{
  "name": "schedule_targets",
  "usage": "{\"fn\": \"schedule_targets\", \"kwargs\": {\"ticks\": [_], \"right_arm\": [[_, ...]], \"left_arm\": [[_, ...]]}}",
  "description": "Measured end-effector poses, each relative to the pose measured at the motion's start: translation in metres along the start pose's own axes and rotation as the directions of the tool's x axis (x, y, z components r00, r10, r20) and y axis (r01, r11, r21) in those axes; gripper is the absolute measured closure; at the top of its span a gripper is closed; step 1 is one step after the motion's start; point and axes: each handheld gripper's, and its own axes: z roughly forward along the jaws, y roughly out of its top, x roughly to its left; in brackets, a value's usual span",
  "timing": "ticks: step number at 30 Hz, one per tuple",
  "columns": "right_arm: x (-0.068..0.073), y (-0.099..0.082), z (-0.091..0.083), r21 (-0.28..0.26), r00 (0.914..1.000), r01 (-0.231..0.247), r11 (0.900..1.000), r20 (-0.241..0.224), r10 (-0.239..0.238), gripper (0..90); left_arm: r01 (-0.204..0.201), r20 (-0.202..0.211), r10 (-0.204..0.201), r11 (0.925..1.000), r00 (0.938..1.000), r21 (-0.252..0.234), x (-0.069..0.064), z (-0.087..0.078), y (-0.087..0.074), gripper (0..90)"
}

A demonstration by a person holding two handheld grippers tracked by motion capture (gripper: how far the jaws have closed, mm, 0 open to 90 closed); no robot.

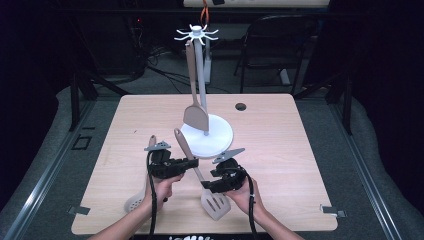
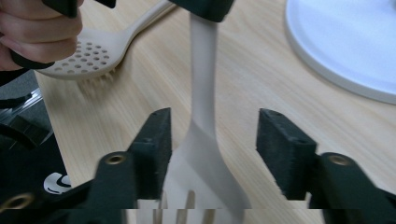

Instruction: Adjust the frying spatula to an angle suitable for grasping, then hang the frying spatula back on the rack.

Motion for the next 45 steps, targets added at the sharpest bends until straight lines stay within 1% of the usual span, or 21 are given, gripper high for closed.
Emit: {"fn": "schedule_targets", "kwargs": {"ticks": [2, 3, 6, 8, 9, 12, 15, 17, 20, 22, 26, 28, 30, 35, 37, 39, 40, 42, 43, 44, 45], "right_arm": [[-0.002, -0.001, -0.005, -0.009, 1.0000, -0.003, 1.0000, 0.009, 0.003, 31.5], [-0.004, -0.001, -0.008, 0.004, 0.9998, 0.005, 1.0000, 0.018, -0.005, 28.1], [-0.009, -0.003, -0.016, 0.013, 0.9993, 0.010, 0.9999, 0.035, -0.011, 21.0], [-0.014, -0.005, -0.020, 0.020, 0.9990, 0.005, 0.9998, 0.044, -0.006, 14.8], [-0.017, -0.006, -0.022, 0.032, 0.9988, 0.006, 0.9995, 0.049, -0.008, 13.4], [-0.025, -0.008, -0.027, 0.043, 0.9975, 0.004, 0.9991, 0.071, -0.007, 9.0], [-0.032, -0.009, -0.033, 0.045, 0.9956, -0.003, 0.9990, 0.093, -0.002, 6.1], [-0.034, -0.010, -0.035, 0.046, 0.9939, 0.002, 0.9989, 0.110, -0.007, 4.7], [-0.037, -0.010, -0.038, 0.059, 0.9905, 0.011, 0.9982, 0.136, -0.019, 3.0], [-0.040, -0.011, -0.040, 0.067, 0.9889, 0.018, 0.9976, 0.146, -0.028, 2.0], [-0.046, -0.012, -0.044, 0.075, 0.9838, 0.018, 0.9970, 0.177, -0.031, 1.5], [-0.049, -0.013, -0.045, 0.074, 0.9835, 0.014, 0.9972, 0.179, -0.027, 1.4], [-0.053, -0.013, -0.045, 0.074, 0.9820, 0.013, 0.9972, 0.187, -0.027, 1.2], [-0.059, -0.016, -0.048, 0.082, 0.9809, -0.003, 0.9966, 0.194, -0.013, 1.2], [-0.061, -0.017, -0.049, 0.070, 0.9778, -0.001, 0.9976, 0.209, -0.014, 1.2], [-0.063, -0.017, -0.050, 0.075, 0.9776, -0.008, 0.9971, 0.210, -0.008, 1.2], [-0.064, -0.017, -0.050, 0.070, 0.9781, -0.013, 0.9975, 0.208, -0.002, 1.2], [-0.068, -0.018, -0.050, 0.081, 0.9780, -0.021, 0.9965, 0.209, 0.003, 1.2], [-0.069, -0.019, -0.050, 0.081, 0.9774, -0.026, 0.9963, 0.211, 0.009, 1.2], [-0.071, -0.019, -0.050, 0.073, 0.9774, -0.032, 0.9968, 0.211, 0.016, 1.2], [-0.073, -0.020, -0.051, 0.079, 0.9771, -0.033, 0.9963, 0.212, 0.016, 1.2]], "left_arm": [[0.002, 0.009, -0.002, 1.0000, 1.0000, -0.008, -0.001, -0.001, 0.001, 75.6], [0.001, 0.012, -0.001, 0.9999, 0.9999, -0.013, -0.002, -0.002, 0.002, 76.0], [-0.015, 0.021, 0.015, 0.9997, 0.9997, -0.021, -0.006, -0.004, 0.004, 76.6], [-0.023, 0.025, 0.024, 0.9994, 0.9994, -0.027, -0.009, -0.005, 0.006, 76.8], [-0.024, 0.031, 0.025, 0.9992, 0.9992, -0.031, -0.010, -0.006, 0.007, 76.9], [-0.041, 0.039, 0.043, 0.9986, 0.9983, -0.033, -0.012, -0.008, 0.010, 77.0], [-0.036, 0.061, 0.038, 0.9988, 0.9974, -0.034, -0.012, -0.009, 0.012, 77.0], [-0.040, 0.069, 0.043, 0.9986, 0.9967, -0.034, -0.014, -0.010, 0.013, 77.1], [-0.060, 0.083, 0.063, 0.9976, 0.9946, -0.033, -0.017, -0.011, 0.015, 77.1], [-0.075, 0.096, 0.079, 0.9964, 0.9923, -0.038, -0.020, -0.012, 0.017, 77.1], [-0.121, 0.103, 0.124, 0.9919, 0.9869, -0.040, -0.025, -0.012, 0.020, 77.1], [-0.138, 0.106, 0.141, 0.9898, 0.9843, -0.034, -0.026, -0.012, 0.022, 77.1], [-0.158, 0.112, 0.160, 0.9871, 0.9808, -0.025, -0.027, -0.012, 0.025, 77.1], [-0.196, 0.122, 0.199, 0.9800, 0.9724, -0.031, -0.031, -0.013, 0.034, 77.1], [-0.214, 0.126, 0.215, 0.9765, 0.9684, -0.028, -0.032, -0.013, 0.038, 77.1], [-0.235, 0.129, 0.235, 0.9718, 0.9633, -0.016, -0.033, -0.012, 0.042, 77.1], [-0.235, 0.129, 0.236, 0.9717, 0.9633, -0.018, -0.033, -0.011, 0.043, 77.1], [-0.253, 0.132, 0.251, 0.9675, 0.9589, -0.006, -0.034, -0.009, 0.048, 77.1], [-0.259, 0.131, 0.257, 0.9658, 0.9575, 0.002, -0.034, -0.008, 0.050, 77.1], [-0.269, 0.137, 0.265, 0.9631, 0.9544, 0.011, -0.035, -0.007, 0.053, 77.1], [-0.272, 0.137, 0.267, 0.9622, 0.9538, 0.015, -0.035, -0.006, 0.055, 77.1]]}}
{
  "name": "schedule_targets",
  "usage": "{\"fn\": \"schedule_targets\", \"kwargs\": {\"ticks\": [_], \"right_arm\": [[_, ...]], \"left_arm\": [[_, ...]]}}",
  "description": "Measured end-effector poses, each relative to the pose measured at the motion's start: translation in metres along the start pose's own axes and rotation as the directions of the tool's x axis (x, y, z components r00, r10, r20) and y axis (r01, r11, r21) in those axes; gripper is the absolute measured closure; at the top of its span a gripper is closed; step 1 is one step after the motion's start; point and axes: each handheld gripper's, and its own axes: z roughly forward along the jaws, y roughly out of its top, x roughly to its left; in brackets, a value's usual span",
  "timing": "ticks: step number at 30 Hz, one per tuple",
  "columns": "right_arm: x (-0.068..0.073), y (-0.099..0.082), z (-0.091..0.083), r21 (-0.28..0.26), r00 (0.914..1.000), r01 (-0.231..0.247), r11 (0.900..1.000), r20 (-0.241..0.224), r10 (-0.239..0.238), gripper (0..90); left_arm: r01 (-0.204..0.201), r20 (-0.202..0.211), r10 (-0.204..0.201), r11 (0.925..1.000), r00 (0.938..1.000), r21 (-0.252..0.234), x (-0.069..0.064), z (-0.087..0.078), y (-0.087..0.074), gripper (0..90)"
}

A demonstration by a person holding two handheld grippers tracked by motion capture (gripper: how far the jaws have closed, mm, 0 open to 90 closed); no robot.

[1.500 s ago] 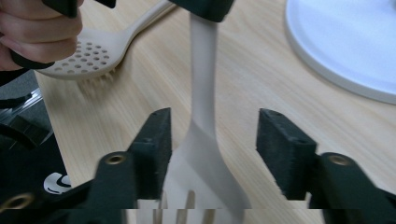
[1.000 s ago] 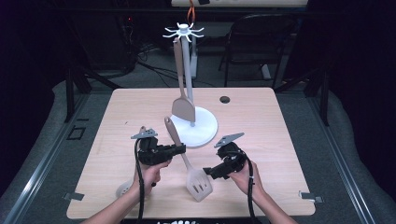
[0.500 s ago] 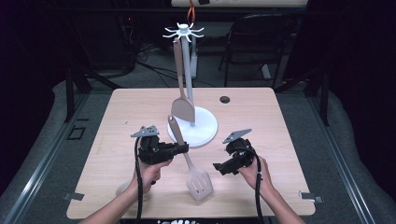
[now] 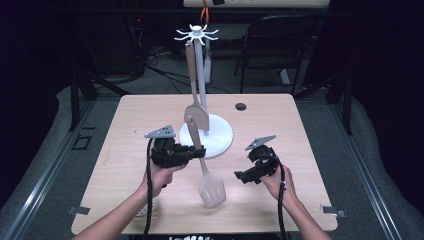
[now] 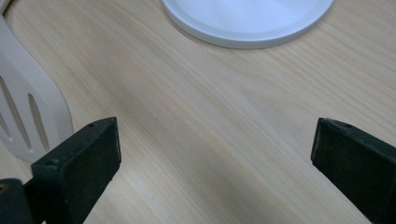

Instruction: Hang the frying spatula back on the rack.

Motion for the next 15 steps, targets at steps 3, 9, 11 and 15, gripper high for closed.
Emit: {"fn": "schedule_targets", "kwargs": {"ticks": [3, 9, 11, 15], "right_arm": [[-0.003, -0.001, -0.001, -0.003, 0.9999, -0.009, 1.0000, 0.007, 0.009, 1.2], [-0.006, -0.001, -0.002, -0.006, 0.9998, -0.009, 0.9999, 0.017, 0.009, 0.3], [-0.006, -0.001, -0.002, -0.001, 0.9998, -0.001, 1.0000, 0.022, 0.001, 0.1], [-0.006, -0.001, -0.001, 0.001, 0.9996, 0.002, 1.0000, 0.027, -0.002, 0.0]], "left_arm": [[-0.009, -0.005, 0.009, 0.9999, 0.9999, 0.012, 0.002, 0.003, 0.007, 77.0], [-0.013, -0.005, 0.013, 0.9998, 0.9999, 0.013, 0.009, 0.007, 0.017, 77.0], [-0.020, -0.008, 0.020, 0.9997, 0.9998, 0.017, 0.011, 0.007, 0.019, 77.0], [-0.034, -0.018, 0.035, 0.9991, 0.9992, 0.023, 0.015, 0.007, 0.026, 77.0]]}}
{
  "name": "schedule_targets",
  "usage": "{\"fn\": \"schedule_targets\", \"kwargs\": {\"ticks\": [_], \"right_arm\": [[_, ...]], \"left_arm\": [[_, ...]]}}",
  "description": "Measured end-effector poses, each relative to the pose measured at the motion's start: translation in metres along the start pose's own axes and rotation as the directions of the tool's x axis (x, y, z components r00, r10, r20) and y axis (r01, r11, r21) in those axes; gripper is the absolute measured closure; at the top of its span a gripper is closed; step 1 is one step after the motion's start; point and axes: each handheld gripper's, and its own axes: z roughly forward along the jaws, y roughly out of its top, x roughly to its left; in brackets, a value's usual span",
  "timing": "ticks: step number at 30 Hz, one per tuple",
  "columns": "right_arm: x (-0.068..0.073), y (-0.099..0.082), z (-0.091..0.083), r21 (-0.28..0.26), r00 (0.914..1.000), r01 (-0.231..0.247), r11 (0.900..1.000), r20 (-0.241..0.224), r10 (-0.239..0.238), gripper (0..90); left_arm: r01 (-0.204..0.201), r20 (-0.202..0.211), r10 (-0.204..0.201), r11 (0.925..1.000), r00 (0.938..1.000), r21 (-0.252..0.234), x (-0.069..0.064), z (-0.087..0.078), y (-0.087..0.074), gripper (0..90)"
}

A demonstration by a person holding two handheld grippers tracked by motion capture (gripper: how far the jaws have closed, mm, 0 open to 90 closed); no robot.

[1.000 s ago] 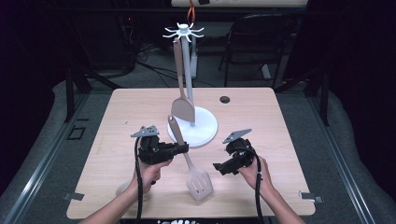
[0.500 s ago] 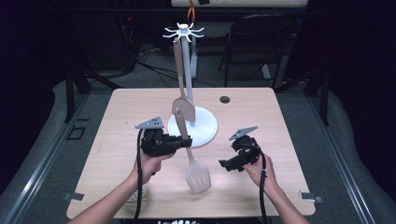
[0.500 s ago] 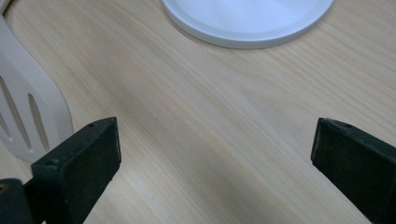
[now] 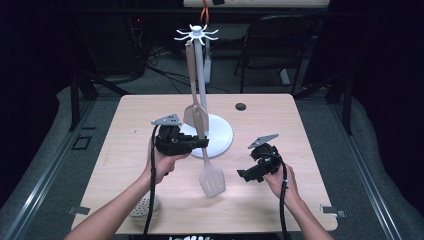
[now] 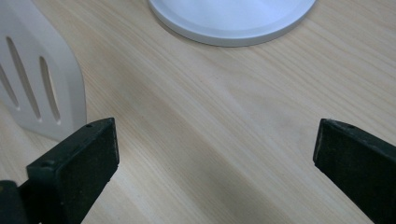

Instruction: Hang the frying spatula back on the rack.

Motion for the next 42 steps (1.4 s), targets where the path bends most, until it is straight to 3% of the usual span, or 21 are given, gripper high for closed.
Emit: {"fn": "schedule_targets", "kwargs": {"ticks": [27, 42], "right_arm": [[-0.001, 0.000, 0.003, 0.019, 0.9999, 0.014, 0.9997, 0.000, -0.014, 0.3], [-0.002, 0.000, 0.005, 0.030, 0.9998, 0.018, 0.9994, -0.002, -0.018, 0.4]], "left_arm": [[-0.086, -0.055, 0.087, 0.9959, 0.9947, 0.029, 0.020, 0.000, 0.051, 77.0], [-0.126, -0.068, 0.128, 0.9915, 0.9895, 0.032, 0.022, -0.003, 0.077, 77.0]]}}
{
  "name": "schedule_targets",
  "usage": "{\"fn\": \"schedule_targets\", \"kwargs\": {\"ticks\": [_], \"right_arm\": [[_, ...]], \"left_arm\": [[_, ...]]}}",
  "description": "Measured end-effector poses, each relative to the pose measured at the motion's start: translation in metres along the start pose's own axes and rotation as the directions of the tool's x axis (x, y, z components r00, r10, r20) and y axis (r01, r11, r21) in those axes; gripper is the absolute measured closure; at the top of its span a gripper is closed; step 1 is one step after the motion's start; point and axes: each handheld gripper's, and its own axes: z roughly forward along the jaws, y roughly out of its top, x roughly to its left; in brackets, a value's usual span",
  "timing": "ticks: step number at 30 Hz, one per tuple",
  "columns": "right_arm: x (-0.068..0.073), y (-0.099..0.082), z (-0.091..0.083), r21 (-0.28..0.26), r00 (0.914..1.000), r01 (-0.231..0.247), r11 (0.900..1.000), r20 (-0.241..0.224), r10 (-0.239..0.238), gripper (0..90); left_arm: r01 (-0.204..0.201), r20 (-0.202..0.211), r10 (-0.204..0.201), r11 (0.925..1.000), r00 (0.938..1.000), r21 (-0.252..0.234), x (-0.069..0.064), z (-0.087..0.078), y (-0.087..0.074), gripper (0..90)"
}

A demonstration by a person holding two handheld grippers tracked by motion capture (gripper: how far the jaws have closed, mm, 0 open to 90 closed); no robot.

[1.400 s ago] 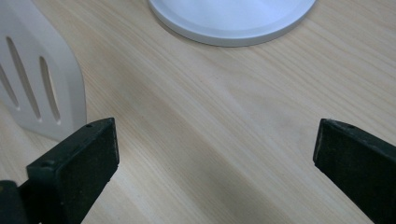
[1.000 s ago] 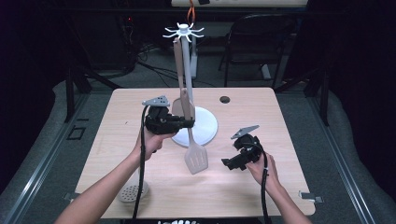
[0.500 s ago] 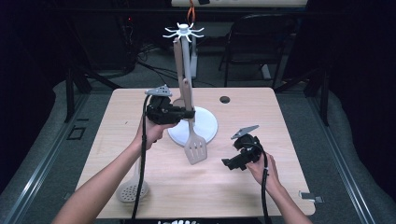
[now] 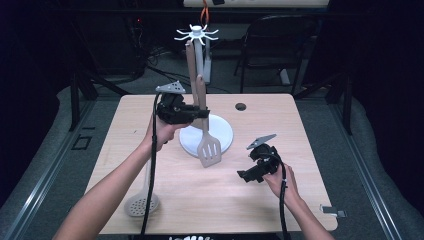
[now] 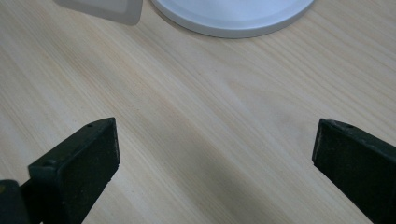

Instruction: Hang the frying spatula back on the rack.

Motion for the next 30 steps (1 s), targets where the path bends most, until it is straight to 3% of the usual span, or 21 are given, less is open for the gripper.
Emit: {"fn": "schedule_targets", "kwargs": {"ticks": [19, 30], "right_arm": [[0.000, 0.000, 0.001, 0.006, 1.0000, -0.002, 1.0000, -0.007, 0.002, 0.3], [0.000, 0.000, 0.003, 0.007, 1.0000, 0.003, 1.0000, -0.003, -0.003, 0.4]], "left_arm": [[-0.021, -0.024, 0.021, 0.9997, 0.9995, 0.011, 0.012, -0.001, 0.031, 76.9], [-0.045, -0.039, 0.045, 0.9989, 0.9982, 0.015, 0.011, 0.001, 0.045, 76.9]]}}
